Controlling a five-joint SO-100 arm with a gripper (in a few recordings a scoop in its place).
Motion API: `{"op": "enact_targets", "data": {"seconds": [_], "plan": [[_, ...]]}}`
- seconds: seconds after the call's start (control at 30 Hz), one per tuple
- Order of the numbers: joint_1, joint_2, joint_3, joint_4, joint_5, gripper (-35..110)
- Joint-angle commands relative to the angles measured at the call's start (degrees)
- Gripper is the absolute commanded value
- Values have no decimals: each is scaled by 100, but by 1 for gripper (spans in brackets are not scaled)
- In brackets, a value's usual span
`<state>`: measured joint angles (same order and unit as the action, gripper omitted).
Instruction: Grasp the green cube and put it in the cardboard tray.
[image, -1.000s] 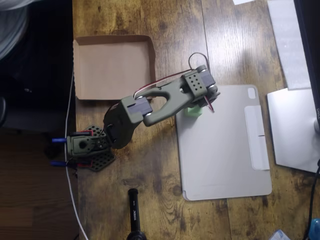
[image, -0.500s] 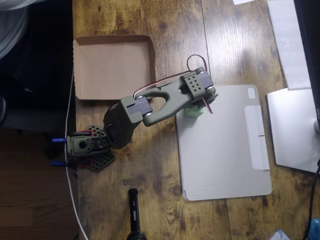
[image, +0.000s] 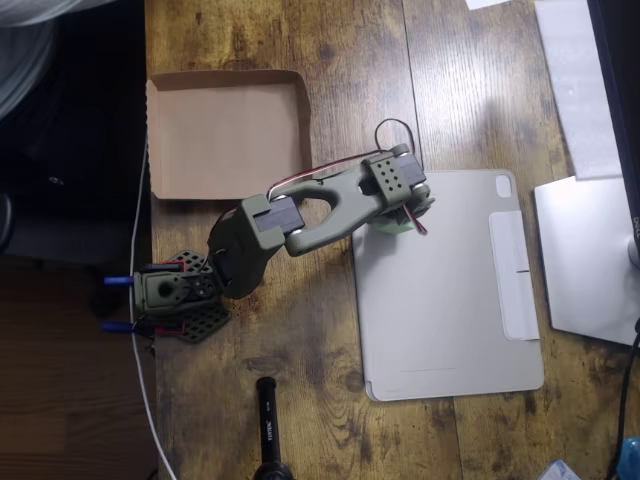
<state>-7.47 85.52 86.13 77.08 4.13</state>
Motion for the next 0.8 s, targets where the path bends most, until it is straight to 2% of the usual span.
{"op": "enact_targets", "data": {"seconds": [0.0, 0.3, 0.47, 0.77], "plan": [[-9, 176, 132, -26, 70, 7], [70, 202, 343, -246, -44, 3], [70, 202, 492, -343, -149, 22], [237, 202, 756, -747, -466, 25]]}}
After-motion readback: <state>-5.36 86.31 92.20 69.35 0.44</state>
